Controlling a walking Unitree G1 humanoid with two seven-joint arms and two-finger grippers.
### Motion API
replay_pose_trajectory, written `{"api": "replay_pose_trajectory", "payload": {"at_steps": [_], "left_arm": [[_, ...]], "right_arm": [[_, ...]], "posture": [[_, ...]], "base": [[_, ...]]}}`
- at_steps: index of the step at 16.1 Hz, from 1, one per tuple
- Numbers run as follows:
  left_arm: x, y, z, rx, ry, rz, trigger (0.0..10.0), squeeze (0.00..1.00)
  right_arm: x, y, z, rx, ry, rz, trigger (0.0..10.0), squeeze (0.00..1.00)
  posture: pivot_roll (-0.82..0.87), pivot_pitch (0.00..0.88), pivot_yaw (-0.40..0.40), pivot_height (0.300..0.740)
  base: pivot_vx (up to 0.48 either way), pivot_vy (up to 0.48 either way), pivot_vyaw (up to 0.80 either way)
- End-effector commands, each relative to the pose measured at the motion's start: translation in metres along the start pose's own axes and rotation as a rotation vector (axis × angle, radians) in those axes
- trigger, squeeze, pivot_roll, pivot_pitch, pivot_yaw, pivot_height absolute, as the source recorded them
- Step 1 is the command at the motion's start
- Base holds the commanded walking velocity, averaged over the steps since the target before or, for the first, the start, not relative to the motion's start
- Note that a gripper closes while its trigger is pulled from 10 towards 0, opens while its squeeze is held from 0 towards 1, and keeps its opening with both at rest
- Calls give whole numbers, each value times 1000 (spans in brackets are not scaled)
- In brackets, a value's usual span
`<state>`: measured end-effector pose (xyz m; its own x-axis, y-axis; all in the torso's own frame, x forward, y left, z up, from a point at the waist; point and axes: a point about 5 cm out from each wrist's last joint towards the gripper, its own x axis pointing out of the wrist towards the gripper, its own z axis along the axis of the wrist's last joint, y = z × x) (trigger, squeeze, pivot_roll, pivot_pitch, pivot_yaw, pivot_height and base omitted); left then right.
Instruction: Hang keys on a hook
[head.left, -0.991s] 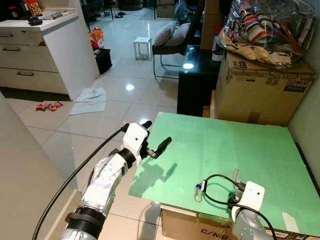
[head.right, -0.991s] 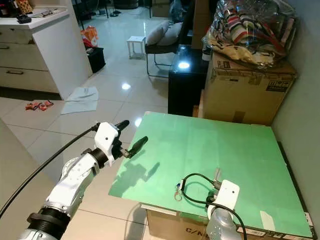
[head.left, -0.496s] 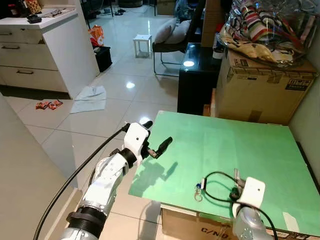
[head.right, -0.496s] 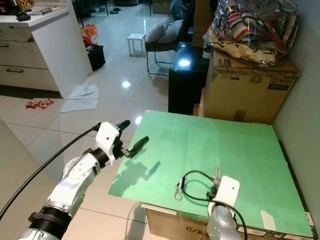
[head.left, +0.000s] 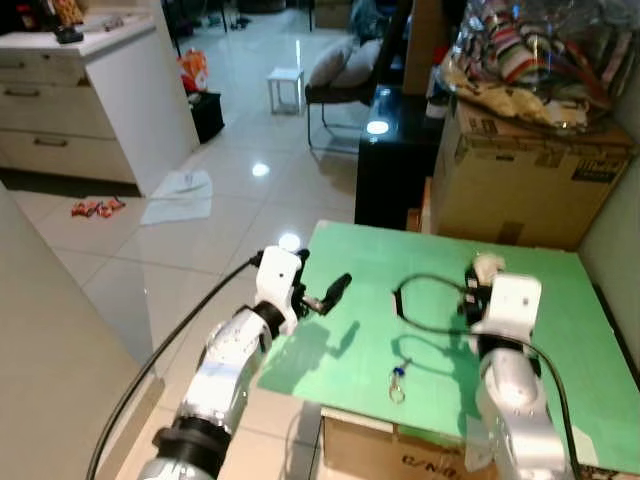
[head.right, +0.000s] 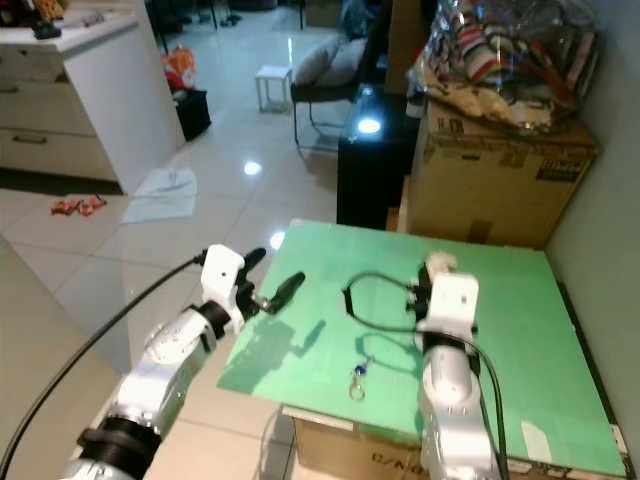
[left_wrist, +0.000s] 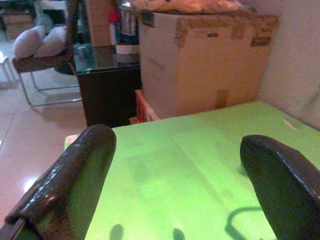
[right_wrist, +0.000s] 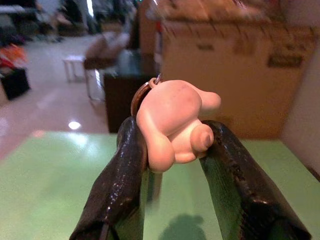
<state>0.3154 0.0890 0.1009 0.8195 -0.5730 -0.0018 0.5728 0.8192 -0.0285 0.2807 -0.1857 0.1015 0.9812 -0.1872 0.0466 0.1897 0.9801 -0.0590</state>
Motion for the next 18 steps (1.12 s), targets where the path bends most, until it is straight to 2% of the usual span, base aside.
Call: {"api": "replay_pose_trajectory", "payload": {"at_steps": [1, 2, 3, 4, 6, 7, 8, 10, 13, 18], "left_arm": [[-2, 3, -2, -46, -1, 48, 10000, 0], [-1, 7, 0, -126, -22, 123, 10000, 0], [-1, 9, 1, -157, -29, 154, 10000, 0], [-2, 23, 4, -214, -46, 296, 10000, 0], [-7, 32, 11, -124, -69, 373, 10000, 0], [-16, 38, 17, -43, -92, 425, 10000, 0], [-22, 40, 21, -15, -106, 437, 10000, 0], [-28, 40, 22, 8, -107, 434, 10000, 0], [-21, 37, 25, 24, -105, 418, 10000, 0], [-21, 42, 28, 59, -98, 428, 10000, 0]], "right_arm": [[2, 4, 16, 9, -58, 40, 0, 0], [4, 10, 30, 17, -107, 91, 0, 0], [5, 11, 33, 19, -116, 99, 0, 0], [6, 8, 30, 46, -103, 57, 0, 0], [3, 2, 26, 49, -103, 17, 0, 0], [-3, -4, 23, 41, -99, -31, 0, 0], [-8, -7, 19, 35, -85, -44, 0, 0], [-14, -8, 7, 39, -27, -40, 0, 0], [-11, -2, -5, 79, 50, -12, 0, 0], [-7, 4, -12, 91, 95, 21, 0, 0]], "posture": [[-226, 0, 70, 736], [-229, 0, 68, 736], [-229, 0, 68, 736], [-222, 0, 65, 736], [-211, 0, 62, 736], [-203, 0, 58, 736], [-197, 0, 53, 736], [-175, 0, 32, 736], [-160, 0, 22, 736], [-154, 0, 20, 736]], "base": [[0, 0, 0], [0, 0, 0], [0, 0, 0], [0, 0, 0], [0, 0, 0], [0, 0, 0], [0, 0, 0], [0, 0, 0], [0, 0, 0], [-354, 0, 0]]}}
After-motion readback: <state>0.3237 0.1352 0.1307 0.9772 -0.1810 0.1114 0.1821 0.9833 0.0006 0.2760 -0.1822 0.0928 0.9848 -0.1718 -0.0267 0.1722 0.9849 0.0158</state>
